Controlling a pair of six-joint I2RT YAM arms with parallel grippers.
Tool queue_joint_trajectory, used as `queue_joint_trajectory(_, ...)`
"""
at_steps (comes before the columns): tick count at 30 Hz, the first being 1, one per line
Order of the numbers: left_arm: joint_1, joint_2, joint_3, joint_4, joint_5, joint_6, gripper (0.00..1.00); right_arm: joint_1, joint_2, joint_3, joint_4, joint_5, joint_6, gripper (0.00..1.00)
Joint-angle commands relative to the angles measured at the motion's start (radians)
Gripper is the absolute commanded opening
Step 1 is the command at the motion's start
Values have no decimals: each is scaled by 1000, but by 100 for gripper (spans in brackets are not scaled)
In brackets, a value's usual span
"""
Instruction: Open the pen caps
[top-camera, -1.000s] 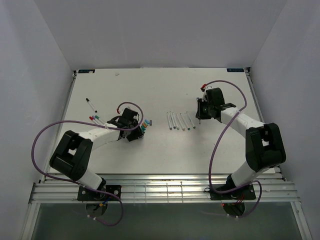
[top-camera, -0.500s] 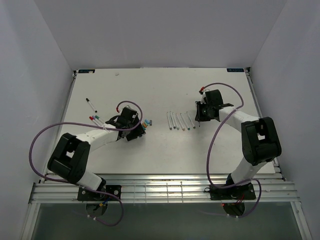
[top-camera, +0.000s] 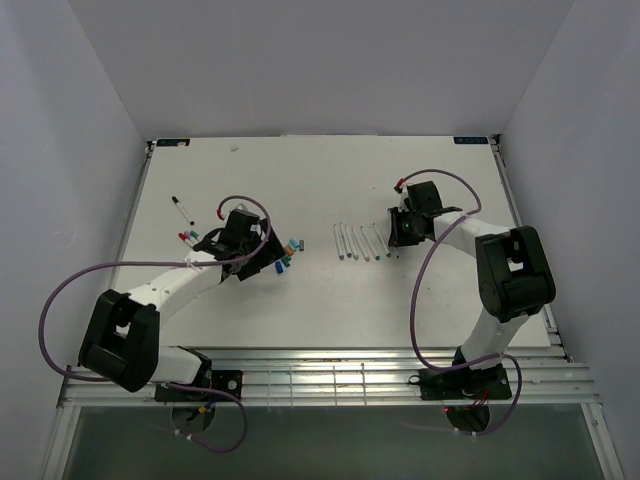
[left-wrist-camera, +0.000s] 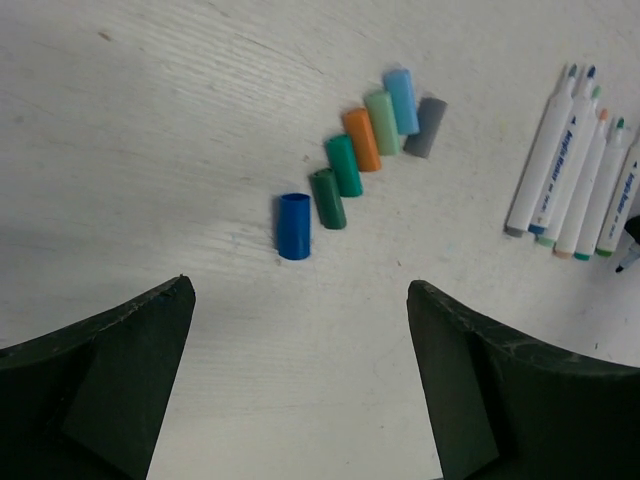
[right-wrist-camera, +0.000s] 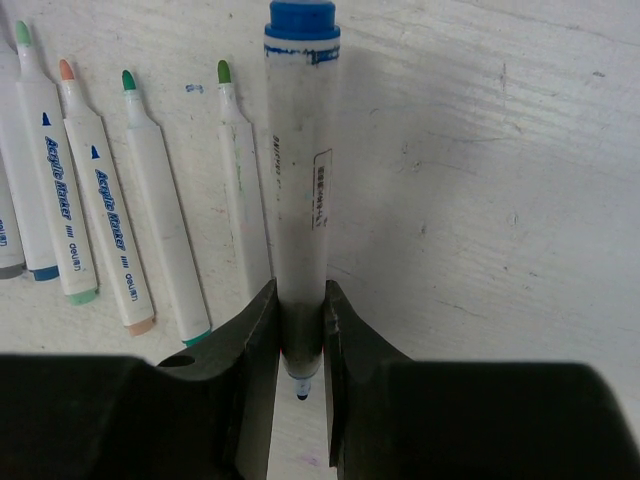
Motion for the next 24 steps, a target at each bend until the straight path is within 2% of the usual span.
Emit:
queue_joint_trajectory(1, 80, -29, 40, -71, -4, 6, 98, 6, 4, 39, 16, -20, -1, 24)
queue_joint_trajectory(6, 170, -47, 77, -102, 22, 35, 98, 12, 4, 37, 9, -5, -7, 32)
queue_joint_trajectory(14, 226, -61, 175, -162, -10, 67, 98, 16, 1, 32, 7, -2, -7, 37)
queue_joint_trajectory(20, 287, 26, 297, -292, -165, 70, 97, 22, -31, 14, 18, 18, 2, 39)
queue_joint_trajectory(24, 316, 102, 376, -349, -306, 98, 94, 85, -125, -23, 49, 55, 28, 40)
